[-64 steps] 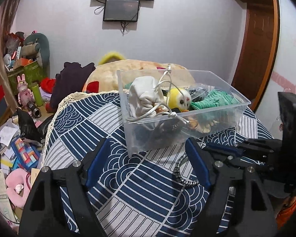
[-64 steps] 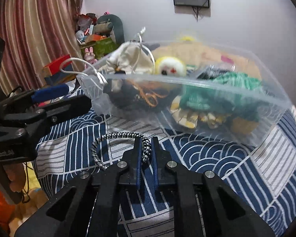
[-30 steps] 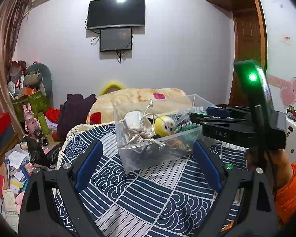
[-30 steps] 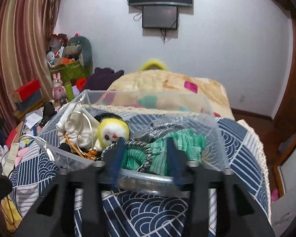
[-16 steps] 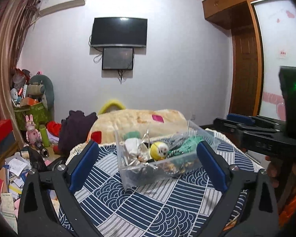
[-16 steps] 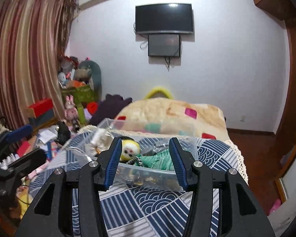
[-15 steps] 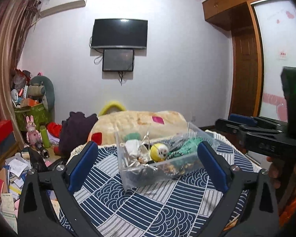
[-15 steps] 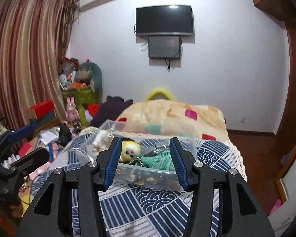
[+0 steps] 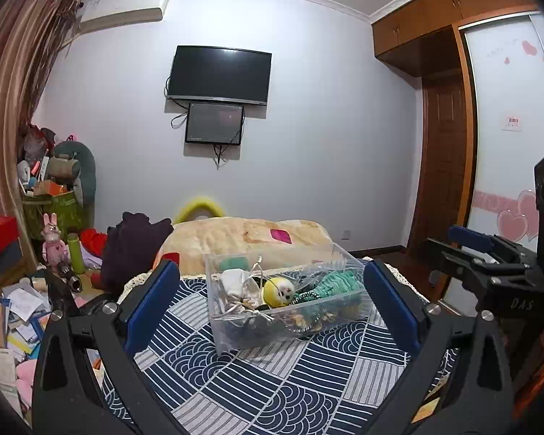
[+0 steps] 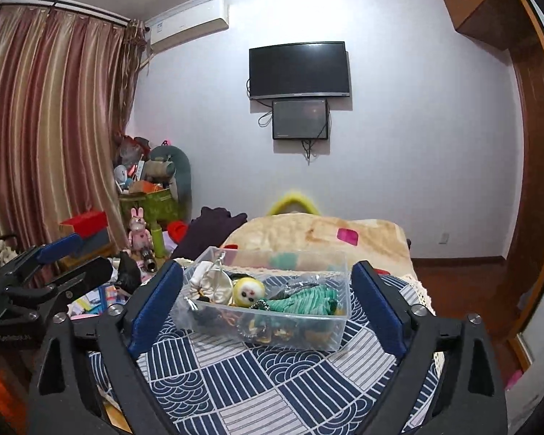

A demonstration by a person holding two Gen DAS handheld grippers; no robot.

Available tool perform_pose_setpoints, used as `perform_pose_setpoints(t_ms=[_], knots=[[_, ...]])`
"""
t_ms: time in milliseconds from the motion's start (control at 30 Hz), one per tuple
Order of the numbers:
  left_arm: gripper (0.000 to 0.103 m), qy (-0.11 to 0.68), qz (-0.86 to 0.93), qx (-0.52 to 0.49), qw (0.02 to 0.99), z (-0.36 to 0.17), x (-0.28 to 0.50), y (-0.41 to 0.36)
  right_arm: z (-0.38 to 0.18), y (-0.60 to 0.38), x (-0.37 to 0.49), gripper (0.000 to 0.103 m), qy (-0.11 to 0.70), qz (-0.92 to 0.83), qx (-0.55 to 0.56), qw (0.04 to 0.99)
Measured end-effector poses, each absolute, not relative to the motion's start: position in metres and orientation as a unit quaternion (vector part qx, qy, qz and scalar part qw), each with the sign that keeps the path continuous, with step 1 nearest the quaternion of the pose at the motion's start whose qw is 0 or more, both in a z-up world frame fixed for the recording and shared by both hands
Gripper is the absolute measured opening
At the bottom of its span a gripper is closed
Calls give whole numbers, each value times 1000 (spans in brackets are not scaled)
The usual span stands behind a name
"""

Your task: Organize soft objects

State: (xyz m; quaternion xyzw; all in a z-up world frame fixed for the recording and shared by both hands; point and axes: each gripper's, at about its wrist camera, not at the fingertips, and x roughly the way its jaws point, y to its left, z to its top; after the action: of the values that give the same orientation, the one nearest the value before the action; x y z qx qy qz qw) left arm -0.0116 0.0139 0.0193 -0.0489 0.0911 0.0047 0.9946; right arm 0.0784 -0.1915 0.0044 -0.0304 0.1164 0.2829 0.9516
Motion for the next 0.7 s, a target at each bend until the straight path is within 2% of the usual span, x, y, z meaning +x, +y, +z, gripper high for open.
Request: perform_pose_setpoints(t_ms=[700], knots=[[103,104,10,-65,992,13,-6,23,-4,-198,74,100,111,277,-25,954]])
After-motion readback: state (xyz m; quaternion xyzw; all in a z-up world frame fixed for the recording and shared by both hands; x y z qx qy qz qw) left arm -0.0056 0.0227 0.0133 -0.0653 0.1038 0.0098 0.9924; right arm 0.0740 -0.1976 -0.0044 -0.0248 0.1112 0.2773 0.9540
